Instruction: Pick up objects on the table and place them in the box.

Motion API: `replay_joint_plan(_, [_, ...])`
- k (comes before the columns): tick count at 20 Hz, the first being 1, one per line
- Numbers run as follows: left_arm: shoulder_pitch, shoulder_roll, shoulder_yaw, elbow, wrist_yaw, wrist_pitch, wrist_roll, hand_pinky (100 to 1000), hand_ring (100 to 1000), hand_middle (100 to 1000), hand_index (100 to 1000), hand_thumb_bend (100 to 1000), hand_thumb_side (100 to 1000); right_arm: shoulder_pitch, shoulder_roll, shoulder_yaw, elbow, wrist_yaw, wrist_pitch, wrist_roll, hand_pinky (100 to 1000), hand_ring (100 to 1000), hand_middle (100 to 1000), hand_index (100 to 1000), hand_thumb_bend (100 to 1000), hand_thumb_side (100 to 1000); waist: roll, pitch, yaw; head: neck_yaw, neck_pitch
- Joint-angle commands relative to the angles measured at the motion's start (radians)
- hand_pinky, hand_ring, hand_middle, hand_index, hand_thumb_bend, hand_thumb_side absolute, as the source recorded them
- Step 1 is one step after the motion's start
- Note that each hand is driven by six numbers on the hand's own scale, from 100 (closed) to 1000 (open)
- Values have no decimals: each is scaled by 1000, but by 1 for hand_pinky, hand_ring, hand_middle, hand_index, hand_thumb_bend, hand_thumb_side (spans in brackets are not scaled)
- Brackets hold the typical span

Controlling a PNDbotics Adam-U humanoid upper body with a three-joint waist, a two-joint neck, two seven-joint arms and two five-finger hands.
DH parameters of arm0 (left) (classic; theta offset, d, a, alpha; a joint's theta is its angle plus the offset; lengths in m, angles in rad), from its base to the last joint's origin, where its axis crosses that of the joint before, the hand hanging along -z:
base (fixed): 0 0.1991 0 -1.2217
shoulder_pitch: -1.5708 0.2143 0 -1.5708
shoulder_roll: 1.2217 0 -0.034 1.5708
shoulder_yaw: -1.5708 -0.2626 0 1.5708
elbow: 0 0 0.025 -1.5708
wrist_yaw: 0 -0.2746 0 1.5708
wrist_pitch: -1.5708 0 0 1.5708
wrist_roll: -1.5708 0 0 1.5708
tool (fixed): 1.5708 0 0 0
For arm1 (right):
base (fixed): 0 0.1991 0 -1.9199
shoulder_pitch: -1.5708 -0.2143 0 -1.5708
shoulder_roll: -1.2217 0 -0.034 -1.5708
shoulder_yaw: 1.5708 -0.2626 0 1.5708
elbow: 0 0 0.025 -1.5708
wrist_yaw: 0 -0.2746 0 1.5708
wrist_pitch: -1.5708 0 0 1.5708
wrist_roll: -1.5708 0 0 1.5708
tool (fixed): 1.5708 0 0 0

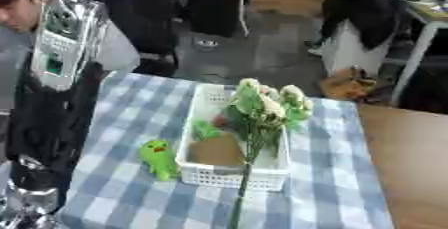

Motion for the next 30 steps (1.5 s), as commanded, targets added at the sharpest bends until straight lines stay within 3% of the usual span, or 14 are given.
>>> replay_joint_plan(1, [-24,10,2,-7,3,0,-3,646,803,875,965,100,1000,-13,-19,-4,-15,7,-68,-63,729,743,692,684,100,560,-17,4,0,0,-12])
replay_joint_plan(9, [-24,10,1,-6,4,0,-4,646,803,876,965,100,1000,-13,-19,-4,-15,7,-68,-62,729,744,692,683,100,561,-17,4,-1,-2,-10])
replay_joint_plan(10, [-20,16,-3,-3,-13,5,-22,649,819,885,968,100,923,-13,-19,-4,-15,7,-68,-62,729,743,692,683,100,561,-17,4,0,-8,-7])
replay_joint_plan(11, [-18,19,-3,-3,-35,12,-44,651,820,886,969,100,916,-13,-20,-4,-15,7,-67,-63,729,743,692,683,100,561,-17,4,1,-11,-6])
replay_joint_plan(12, [-10,28,-5,-1,-68,25,-76,655,833,903,979,100,847,-14,-21,-4,-15,7,-67,-63,730,744,692,683,100,562,-16,4,2,-15,-6])
replay_joint_plan(14, [2,47,-6,10,-145,67,-151,657,846,911,985,100,799,-15,-23,-2,-15,6,-67,-63,730,744,692,683,100,561,-15,3,3,-18,-6])
replay_joint_plan(17, [2,79,-11,48,-274,147,-262,655,848,909,977,100,786,-17,-27,-3,-15,4,-67,-65,730,744,692,683,100,561,-13,1,1,-20,-6])
replay_joint_plan(18, [5,97,-21,73,-326,174,-312,663,854,913,982,100,698,-18,-28,-2,-15,3,-67,-65,730,744,692,683,100,561,-11,1,0,-20,-6])
replay_joint_plan(19, [3,113,-32,102,-384,193,-378,663,854,913,982,100,698,-19,-29,-1,-15,3,-66,-64,730,744,692,683,100,561,-10,1,-1,-19,-5])
replay_joint_plan(20, [0,128,-44,129,-434,203,-447,678,862,916,996,100,631,-20,-30,0,-15,1,-65,-64,730,744,692,683,100,561,-9,0,-3,-16,-3])
replay_joint_plan(25, [-29,194,-95,258,-568,186,-746,696,876,931,1000,100,562,-28,-34,3,-15,-5,-62,-63,730,744,693,683,100,561,-5,-2,-11,-6,0])
replay_joint_plan(30, [-54,273,-166,381,-592,128,-914,720,890,942,1000,100,479,-35,-38,8,-15,-11,-58,-57,730,744,692,683,100,562,1,-3,-19,-1,6])
